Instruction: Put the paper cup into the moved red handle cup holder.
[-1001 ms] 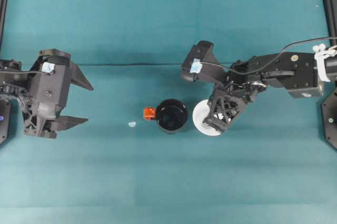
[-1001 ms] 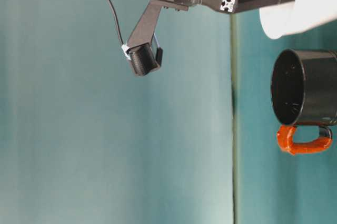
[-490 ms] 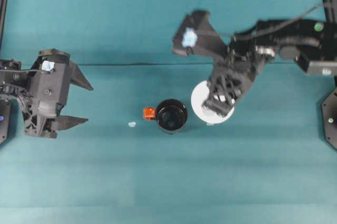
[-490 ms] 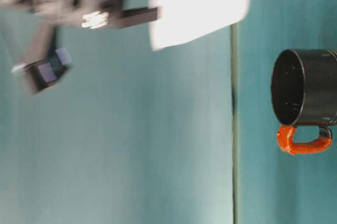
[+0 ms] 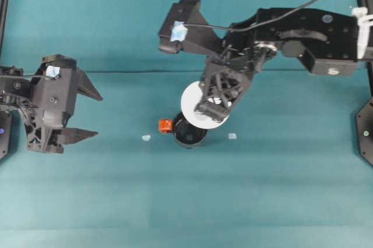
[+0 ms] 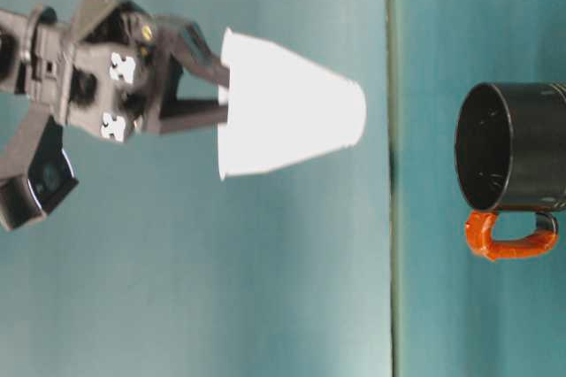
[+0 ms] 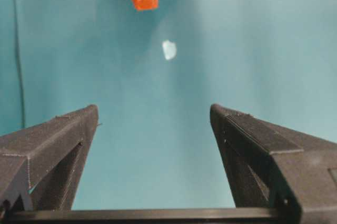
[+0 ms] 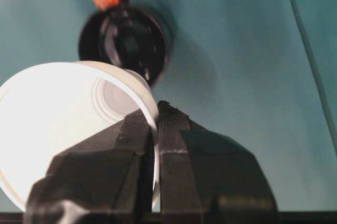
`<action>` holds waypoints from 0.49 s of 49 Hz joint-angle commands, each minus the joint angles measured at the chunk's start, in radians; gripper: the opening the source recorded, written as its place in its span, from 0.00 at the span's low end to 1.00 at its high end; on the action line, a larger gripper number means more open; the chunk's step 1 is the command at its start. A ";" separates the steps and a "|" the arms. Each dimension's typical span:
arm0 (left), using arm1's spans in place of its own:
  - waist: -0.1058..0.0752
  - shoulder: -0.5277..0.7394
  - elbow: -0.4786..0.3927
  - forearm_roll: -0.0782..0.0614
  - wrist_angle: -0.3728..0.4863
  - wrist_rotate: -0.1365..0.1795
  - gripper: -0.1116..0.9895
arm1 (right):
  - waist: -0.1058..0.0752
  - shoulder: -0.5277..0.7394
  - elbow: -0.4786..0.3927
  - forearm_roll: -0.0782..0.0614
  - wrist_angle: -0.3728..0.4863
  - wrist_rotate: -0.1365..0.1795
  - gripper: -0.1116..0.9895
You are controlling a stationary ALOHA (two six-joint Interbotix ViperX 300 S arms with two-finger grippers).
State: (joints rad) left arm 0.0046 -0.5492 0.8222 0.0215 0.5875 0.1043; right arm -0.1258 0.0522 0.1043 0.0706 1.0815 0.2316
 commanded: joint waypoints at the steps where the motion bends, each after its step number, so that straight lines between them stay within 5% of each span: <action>1: -0.006 -0.009 -0.012 0.002 -0.005 -0.003 0.95 | 0.008 0.003 -0.018 0.000 -0.031 -0.009 0.01; 24: -0.017 -0.006 -0.012 0.002 -0.008 -0.006 0.94 | 0.015 0.121 0.011 -0.002 -0.138 -0.009 0.01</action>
State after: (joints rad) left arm -0.0092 -0.5507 0.8222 0.0215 0.5875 0.0997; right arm -0.1135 0.1672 0.1120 0.0690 0.9695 0.2316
